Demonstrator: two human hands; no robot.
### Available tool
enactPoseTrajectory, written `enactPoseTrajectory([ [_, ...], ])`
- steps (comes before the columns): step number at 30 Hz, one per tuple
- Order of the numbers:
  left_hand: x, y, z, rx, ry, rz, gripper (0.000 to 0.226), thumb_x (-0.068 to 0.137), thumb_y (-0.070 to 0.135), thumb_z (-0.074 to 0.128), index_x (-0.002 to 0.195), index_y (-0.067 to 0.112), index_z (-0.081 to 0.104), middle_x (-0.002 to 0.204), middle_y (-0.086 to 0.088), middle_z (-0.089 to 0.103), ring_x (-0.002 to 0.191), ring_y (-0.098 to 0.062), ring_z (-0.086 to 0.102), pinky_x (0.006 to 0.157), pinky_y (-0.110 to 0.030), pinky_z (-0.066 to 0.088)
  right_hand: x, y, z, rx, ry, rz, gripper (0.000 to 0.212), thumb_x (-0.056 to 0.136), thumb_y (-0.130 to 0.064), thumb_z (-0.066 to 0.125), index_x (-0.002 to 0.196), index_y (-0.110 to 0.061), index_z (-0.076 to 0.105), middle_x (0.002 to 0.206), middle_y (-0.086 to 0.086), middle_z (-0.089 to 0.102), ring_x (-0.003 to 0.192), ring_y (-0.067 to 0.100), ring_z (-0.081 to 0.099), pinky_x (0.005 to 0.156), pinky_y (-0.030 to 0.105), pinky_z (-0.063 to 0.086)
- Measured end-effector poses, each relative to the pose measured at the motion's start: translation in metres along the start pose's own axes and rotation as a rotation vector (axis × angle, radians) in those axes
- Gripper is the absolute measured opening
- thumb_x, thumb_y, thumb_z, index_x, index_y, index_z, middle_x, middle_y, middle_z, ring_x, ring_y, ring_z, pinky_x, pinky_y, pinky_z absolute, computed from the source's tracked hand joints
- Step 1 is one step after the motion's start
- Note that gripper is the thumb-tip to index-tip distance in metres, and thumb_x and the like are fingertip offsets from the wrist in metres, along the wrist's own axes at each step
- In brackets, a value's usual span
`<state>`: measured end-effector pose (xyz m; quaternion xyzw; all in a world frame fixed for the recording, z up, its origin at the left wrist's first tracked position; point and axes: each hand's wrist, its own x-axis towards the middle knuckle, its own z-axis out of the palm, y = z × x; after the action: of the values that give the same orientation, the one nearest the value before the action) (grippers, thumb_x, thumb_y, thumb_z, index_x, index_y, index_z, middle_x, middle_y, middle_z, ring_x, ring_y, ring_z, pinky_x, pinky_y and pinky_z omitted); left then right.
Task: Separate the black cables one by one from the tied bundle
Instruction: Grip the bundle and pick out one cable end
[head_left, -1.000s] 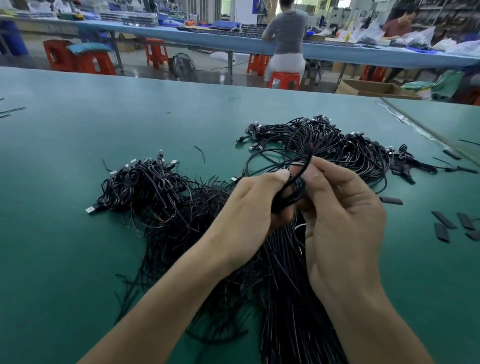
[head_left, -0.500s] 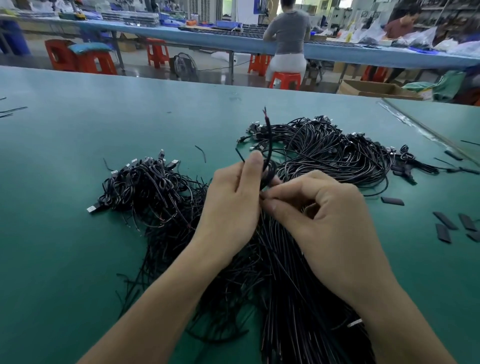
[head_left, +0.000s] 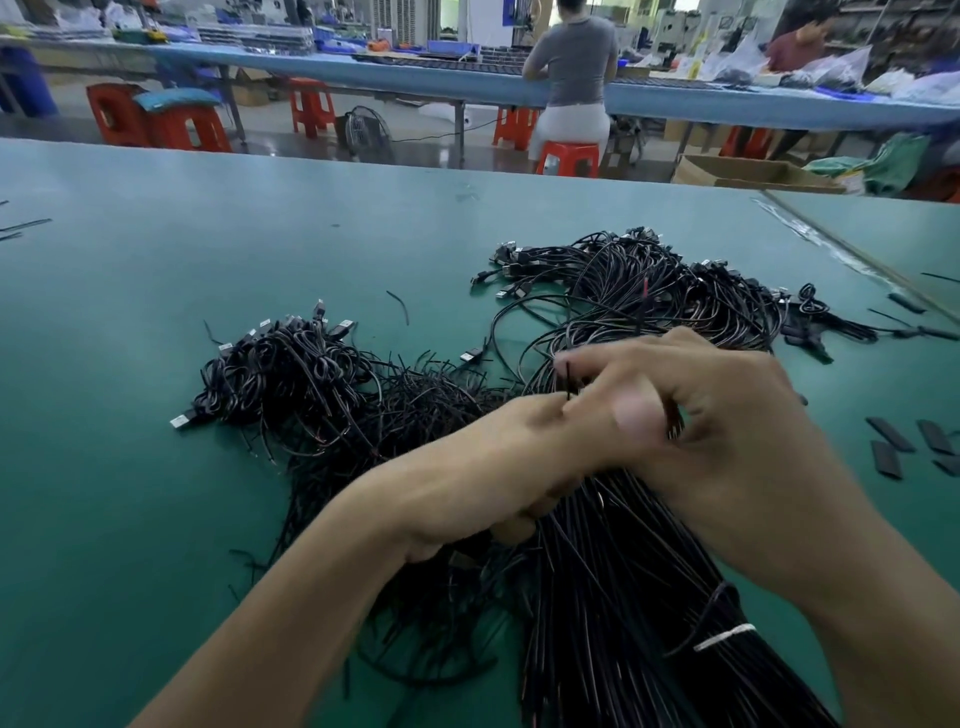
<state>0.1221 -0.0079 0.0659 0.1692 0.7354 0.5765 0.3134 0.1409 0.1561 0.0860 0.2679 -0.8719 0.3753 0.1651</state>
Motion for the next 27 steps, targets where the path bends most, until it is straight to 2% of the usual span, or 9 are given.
enactPoseTrajectory([
  [2, -0.002, -0.005, -0.005, 0.091, -0.061, 0.176, 0.028, 0.069, 0.043, 0.082, 0.091, 0.038, 0.066, 0.078, 0.015, 0.065, 0.070, -0.004, 0.061, 0.060, -0.020, 0.046, 0.000, 0.000, 0.000, 0.005, 0.003, 0.019, 0.012, 0.073, -0.023, 0.083, 0.078, -0.031, 0.075, 0.086, -0.018, 0.072, 0.094, 0.007, 0.063, 0.080, 0.028, 0.050],
  [3, -0.006, -0.005, -0.006, 0.091, -0.095, 0.223, 0.037, 0.069, 0.027, 0.087, 0.092, 0.045, 0.065, 0.083, 0.021, 0.065, 0.077, 0.003, 0.060, 0.066, -0.013, 0.046, 0.001, 0.000, 0.002, -0.024, 0.011, 0.003, 0.017, 0.072, -0.018, 0.085, 0.077, -0.031, 0.076, 0.082, -0.016, 0.072, 0.091, 0.008, 0.064, 0.079, 0.032, 0.051],
  [7, -0.007, -0.011, -0.006, 0.149, -0.004, 0.209, 0.037, 0.075, 0.002, 0.084, 0.081, 0.029, 0.059, 0.063, 0.021, 0.043, 0.057, 0.003, 0.040, 0.053, -0.009, 0.034, 0.001, -0.001, 0.008, -0.131, 0.020, -0.079, 0.020, 0.075, -0.016, 0.079, 0.085, -0.031, 0.072, 0.078, -0.019, 0.066, 0.086, 0.006, 0.059, 0.075, 0.026, 0.045],
  [13, -0.002, -0.015, -0.002, 0.153, 0.092, 0.151, 0.015, 0.090, 0.002, 0.067, 0.094, 0.004, 0.052, 0.057, 0.018, 0.040, 0.047, 0.002, 0.036, 0.046, -0.011, 0.032, 0.000, 0.004, 0.016, -0.201, -0.038, -0.050, 0.030, 0.081, -0.013, 0.074, 0.096, -0.034, 0.060, 0.078, -0.020, 0.057, 0.086, 0.003, 0.052, 0.071, 0.016, 0.039],
  [16, 0.000, -0.011, 0.000, -0.036, 0.144, 0.123, 0.025, 0.084, 0.006, 0.056, 0.075, 0.028, 0.063, 0.056, 0.016, 0.042, 0.047, -0.001, 0.037, 0.043, -0.015, 0.032, 0.001, 0.007, 0.019, -0.205, 0.004, -0.048, 0.024, 0.083, -0.010, 0.073, 0.094, -0.027, 0.062, 0.078, -0.022, 0.055, 0.085, -0.001, 0.051, 0.073, 0.010, 0.036],
  [18, 0.002, -0.006, 0.000, -0.311, 0.161, 0.081, 0.017, 0.068, 0.013, 0.048, 0.068, 0.027, 0.059, 0.058, 0.009, 0.040, 0.048, -0.006, 0.035, 0.041, -0.019, 0.029, 0.002, 0.008, 0.020, -0.201, 0.074, -0.061, 0.021, 0.084, -0.006, 0.073, 0.093, -0.023, 0.062, 0.081, -0.022, 0.055, 0.083, -0.001, 0.050, 0.075, 0.007, 0.035],
  [20, 0.004, -0.003, 0.000, -0.514, 0.154, 0.111, 0.005, 0.076, 0.021, 0.047, 0.078, 0.020, 0.052, 0.063, 0.005, 0.040, 0.051, -0.008, 0.036, 0.043, -0.020, 0.029, 0.002, 0.008, 0.023, -0.189, 0.146, -0.067, 0.021, 0.086, -0.005, 0.071, 0.094, -0.021, 0.061, 0.082, -0.019, 0.057, 0.081, 0.002, 0.052, 0.075, 0.007, 0.036],
  [22, 0.006, -0.004, 0.001, -0.572, 0.211, 0.168, 0.019, 0.096, 0.024, 0.049, 0.079, 0.019, 0.056, 0.064, 0.004, 0.045, 0.054, -0.007, 0.041, 0.045, -0.020, 0.035, 0.002, 0.007, 0.025, -0.136, 0.211, -0.053, 0.022, 0.088, -0.004, 0.069, 0.096, -0.021, 0.058, 0.081, -0.017, 0.058, 0.076, 0.001, 0.053, 0.071, 0.007, 0.037],
  [27, 0.010, -0.009, 0.002, -0.419, 0.365, 0.440, 0.005, 0.088, 0.029, 0.067, 0.083, 0.029, 0.069, 0.080, 0.007, 0.064, 0.076, -0.008, 0.059, 0.069, -0.022, 0.051, 0.003, 0.004, 0.027, 0.118, 0.375, 0.075, 0.023, 0.089, -0.011, 0.068, 0.089, -0.029, 0.054, 0.081, -0.011, 0.062, 0.074, 0.009, 0.060, 0.063, 0.016, 0.046],
])
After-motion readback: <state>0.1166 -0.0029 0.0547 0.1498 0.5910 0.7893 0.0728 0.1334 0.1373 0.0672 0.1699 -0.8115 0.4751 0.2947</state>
